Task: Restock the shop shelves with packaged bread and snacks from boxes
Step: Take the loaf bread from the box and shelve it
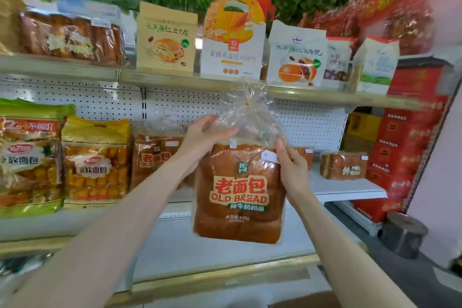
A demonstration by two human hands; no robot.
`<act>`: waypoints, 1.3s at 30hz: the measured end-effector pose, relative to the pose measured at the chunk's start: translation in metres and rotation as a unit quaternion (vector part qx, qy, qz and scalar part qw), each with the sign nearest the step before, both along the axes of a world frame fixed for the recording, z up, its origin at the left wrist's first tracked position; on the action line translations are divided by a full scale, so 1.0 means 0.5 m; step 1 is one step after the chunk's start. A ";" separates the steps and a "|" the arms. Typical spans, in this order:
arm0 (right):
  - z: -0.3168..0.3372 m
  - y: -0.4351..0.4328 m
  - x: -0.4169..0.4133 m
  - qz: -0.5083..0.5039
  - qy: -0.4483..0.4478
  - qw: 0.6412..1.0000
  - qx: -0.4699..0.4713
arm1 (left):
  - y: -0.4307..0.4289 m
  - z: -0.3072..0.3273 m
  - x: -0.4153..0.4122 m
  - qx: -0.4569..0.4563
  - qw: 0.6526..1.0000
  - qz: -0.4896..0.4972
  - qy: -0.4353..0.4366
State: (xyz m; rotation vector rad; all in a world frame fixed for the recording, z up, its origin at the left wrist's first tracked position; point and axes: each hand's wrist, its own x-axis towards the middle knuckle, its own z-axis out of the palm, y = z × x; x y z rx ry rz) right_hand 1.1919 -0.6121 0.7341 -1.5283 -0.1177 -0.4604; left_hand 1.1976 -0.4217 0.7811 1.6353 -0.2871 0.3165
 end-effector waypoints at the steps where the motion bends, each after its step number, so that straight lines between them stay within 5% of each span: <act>1: 0.007 -0.034 0.001 -0.006 -0.004 1.000 0.006 | -0.028 -0.001 -0.005 -0.009 1.000 -0.012 0.008; 15: 0.005 -0.281 0.152 0.073 -0.005 0.997 0.013 | -0.271 -0.036 0.092 0.001 0.996 0.080 0.045; 39: -0.107 -0.307 0.646 0.081 0.051 0.995 -0.041 | -0.304 -0.141 0.524 -0.019 0.990 0.122 0.073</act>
